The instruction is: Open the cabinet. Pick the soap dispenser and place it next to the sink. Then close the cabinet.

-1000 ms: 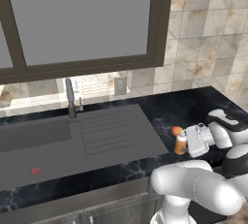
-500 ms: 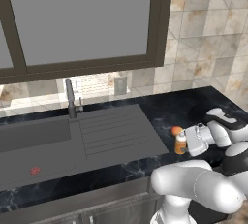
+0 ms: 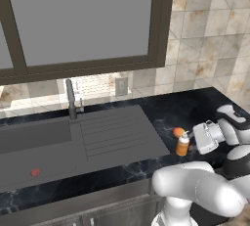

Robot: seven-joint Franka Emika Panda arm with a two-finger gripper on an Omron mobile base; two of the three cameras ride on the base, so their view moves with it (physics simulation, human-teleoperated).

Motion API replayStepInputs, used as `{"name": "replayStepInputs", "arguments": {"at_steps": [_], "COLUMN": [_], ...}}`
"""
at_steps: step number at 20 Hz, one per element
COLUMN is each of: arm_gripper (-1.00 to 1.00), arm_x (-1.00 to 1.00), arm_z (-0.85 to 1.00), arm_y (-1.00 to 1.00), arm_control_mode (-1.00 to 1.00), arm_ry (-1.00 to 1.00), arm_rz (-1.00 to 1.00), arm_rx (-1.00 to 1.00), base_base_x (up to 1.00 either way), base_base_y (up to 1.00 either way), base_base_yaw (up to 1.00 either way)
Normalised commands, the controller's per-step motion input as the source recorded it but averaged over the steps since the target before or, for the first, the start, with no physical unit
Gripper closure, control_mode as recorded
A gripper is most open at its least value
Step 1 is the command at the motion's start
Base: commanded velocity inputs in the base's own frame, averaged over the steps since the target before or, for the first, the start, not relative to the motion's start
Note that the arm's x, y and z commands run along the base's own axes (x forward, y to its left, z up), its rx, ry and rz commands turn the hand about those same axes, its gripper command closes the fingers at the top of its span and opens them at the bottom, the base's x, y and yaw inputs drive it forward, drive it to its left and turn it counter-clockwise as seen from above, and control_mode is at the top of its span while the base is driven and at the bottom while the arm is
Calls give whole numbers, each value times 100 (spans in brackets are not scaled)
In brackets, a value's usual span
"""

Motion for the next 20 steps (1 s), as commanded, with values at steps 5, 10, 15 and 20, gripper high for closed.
{"name": "replayStepInputs", "arguments": {"at_steps": [5, 10, 15, 20], "arm_gripper": [-100, -100, -100, -100], "arm_x": [-19, -32, -30, -22], "arm_z": [30, 44, 81, 90], "arm_y": [-20, -18, -4, 12], "arm_control_mode": [-100, -100, -100, -100], "arm_ry": [-1, 0, 4, 5], "arm_rz": [0, 0, -3, -9], "arm_rx": [0, 0, 0, 0], "base_base_x": [0, 0, 0, 0], "base_base_y": [0, 0, 0, 0], "base_base_yaw": [0, 0, 0, 0]}}
